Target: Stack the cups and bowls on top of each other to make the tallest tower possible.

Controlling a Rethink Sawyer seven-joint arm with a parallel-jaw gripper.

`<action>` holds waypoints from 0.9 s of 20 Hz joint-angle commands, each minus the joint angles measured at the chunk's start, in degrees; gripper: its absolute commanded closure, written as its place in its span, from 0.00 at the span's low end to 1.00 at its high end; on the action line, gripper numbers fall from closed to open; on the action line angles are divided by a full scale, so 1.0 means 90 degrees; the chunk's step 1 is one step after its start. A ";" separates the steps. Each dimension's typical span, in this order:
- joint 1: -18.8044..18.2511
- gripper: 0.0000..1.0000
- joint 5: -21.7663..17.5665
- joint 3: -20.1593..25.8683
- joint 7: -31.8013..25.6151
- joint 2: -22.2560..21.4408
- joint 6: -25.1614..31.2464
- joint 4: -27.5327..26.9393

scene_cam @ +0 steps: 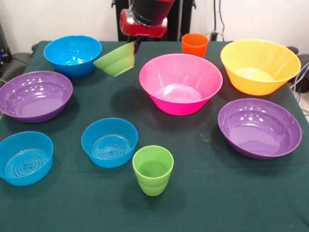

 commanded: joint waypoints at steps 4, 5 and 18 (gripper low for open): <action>0.0655 1.00 0.0261 0.0224 0.0645 0.0161 0.1972 -0.1345; 0.0720 1.00 0.0280 0.0191 0.0701 0.0228 0.2223 -0.1512; 0.0986 1.00 0.0652 0.0223 0.1014 0.1003 0.4245 -0.2882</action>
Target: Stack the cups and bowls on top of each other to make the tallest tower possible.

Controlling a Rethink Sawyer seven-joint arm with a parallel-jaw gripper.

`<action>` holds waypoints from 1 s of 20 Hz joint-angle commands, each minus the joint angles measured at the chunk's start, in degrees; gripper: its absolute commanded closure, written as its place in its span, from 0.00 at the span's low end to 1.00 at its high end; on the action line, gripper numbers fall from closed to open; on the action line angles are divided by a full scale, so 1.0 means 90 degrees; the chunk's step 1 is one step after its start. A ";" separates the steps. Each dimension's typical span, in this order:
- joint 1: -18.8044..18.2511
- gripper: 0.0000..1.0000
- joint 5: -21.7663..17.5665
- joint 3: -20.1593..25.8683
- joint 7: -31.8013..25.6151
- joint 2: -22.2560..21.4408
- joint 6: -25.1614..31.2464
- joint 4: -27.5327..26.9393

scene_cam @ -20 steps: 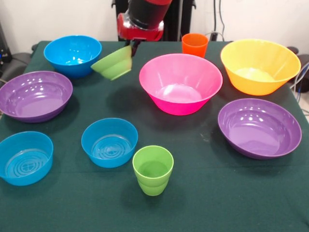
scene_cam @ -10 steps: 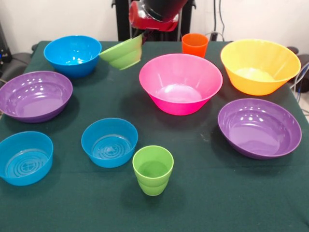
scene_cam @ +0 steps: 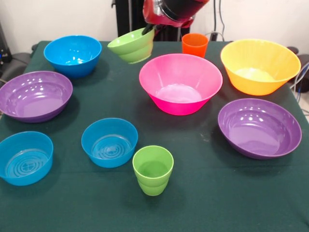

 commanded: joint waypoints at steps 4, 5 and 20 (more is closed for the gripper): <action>0.0111 1.00 0.0349 0.0460 0.0911 0.0615 0.0834 -0.1106; 0.0114 1.00 0.0363 0.0455 0.0895 0.0618 0.0835 -0.1122; 0.0011 1.00 -0.0442 -0.0209 0.1132 0.0939 -0.1201 -0.0648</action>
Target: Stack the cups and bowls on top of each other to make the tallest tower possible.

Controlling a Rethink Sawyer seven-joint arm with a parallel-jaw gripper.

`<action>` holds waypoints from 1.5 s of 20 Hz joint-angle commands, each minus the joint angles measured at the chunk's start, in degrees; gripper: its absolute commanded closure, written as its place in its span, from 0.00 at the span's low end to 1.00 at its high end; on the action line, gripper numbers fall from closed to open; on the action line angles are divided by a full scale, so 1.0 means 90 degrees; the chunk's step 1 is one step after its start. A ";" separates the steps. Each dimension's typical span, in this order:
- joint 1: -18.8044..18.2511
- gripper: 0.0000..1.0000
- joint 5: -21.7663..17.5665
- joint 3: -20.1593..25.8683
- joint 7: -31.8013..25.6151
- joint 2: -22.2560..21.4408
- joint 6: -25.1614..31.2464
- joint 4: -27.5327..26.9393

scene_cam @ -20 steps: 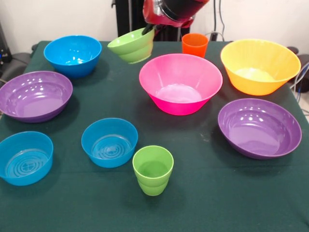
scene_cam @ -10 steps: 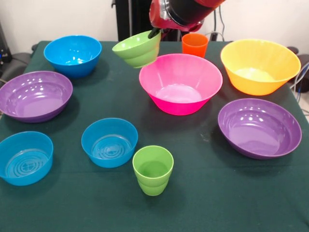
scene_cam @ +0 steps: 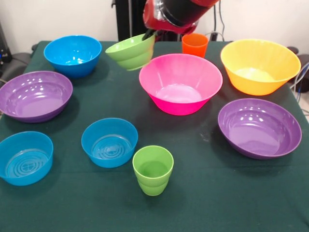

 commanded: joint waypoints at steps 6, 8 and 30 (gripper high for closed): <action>-0.0088 1.00 -0.0757 -0.0220 0.1169 0.1069 -0.1825 -0.0165; -0.0093 1.00 -0.0736 -0.0289 0.1242 0.1312 -0.2053 -0.0320; -0.0070 1.00 -0.0262 -0.0653 0.1434 0.2464 -0.2095 -0.0341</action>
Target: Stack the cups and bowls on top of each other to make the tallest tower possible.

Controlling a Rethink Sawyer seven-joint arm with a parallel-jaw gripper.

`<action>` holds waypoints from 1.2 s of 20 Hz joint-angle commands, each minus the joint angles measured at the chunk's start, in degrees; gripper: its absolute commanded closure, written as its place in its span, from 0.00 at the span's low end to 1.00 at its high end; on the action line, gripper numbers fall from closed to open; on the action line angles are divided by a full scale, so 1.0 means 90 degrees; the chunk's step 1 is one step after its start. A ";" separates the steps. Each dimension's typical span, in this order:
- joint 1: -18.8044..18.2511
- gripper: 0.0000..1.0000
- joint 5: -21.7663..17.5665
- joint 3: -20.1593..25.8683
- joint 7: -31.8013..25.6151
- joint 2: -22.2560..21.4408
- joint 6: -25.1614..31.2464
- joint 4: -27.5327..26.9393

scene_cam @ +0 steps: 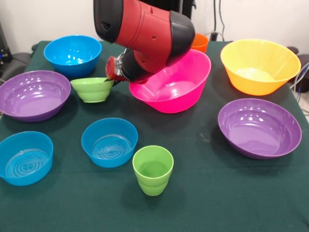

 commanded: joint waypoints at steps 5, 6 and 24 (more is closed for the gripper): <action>0.0063 1.00 0.0101 0.0340 0.0825 0.0036 -0.0024 0.0119; 0.0060 1.00 0.0125 0.0352 0.0791 0.0010 0.0019 0.0118; 0.0164 0.00 0.0206 0.0401 0.0789 -0.0182 0.0065 0.0193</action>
